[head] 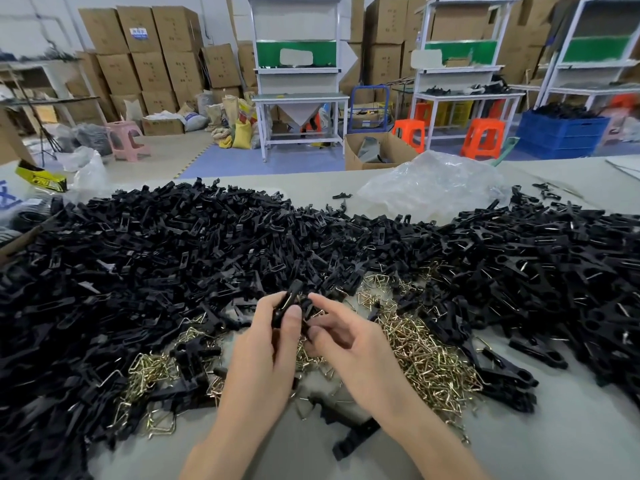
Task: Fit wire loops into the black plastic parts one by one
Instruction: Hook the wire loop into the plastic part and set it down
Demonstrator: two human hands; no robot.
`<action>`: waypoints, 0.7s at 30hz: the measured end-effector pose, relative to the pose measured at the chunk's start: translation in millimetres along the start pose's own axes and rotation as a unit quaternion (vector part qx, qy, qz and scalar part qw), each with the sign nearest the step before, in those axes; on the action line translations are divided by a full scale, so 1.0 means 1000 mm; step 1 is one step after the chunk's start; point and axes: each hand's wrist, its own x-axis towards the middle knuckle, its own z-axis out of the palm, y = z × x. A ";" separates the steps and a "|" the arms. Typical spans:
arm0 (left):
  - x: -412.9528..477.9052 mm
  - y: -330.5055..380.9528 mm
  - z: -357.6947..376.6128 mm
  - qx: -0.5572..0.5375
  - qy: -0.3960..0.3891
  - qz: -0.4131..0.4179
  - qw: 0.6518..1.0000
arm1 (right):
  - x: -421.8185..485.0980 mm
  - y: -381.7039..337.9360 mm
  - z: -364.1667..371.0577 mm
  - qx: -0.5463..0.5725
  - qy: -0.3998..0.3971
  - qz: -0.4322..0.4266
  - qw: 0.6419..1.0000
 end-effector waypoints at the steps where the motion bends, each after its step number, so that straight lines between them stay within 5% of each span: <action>1: 0.000 0.000 0.000 -0.003 0.011 -0.005 1.000 | 0.001 0.000 -0.001 -0.002 0.003 0.003 1.000; 12: 0.010 -0.020 -0.013 0.112 0.097 -0.125 0.981 | 0.007 0.005 -0.013 0.097 0.023 0.060 0.993; 16: 0.010 -0.019 -0.017 0.061 0.139 -0.148 0.977 | 0.008 0.010 -0.016 0.133 0.018 0.092 0.987; 21: 0.014 -0.009 -0.020 -0.139 0.148 -0.204 0.958 | 0.008 0.010 -0.016 0.175 0.027 0.096 0.980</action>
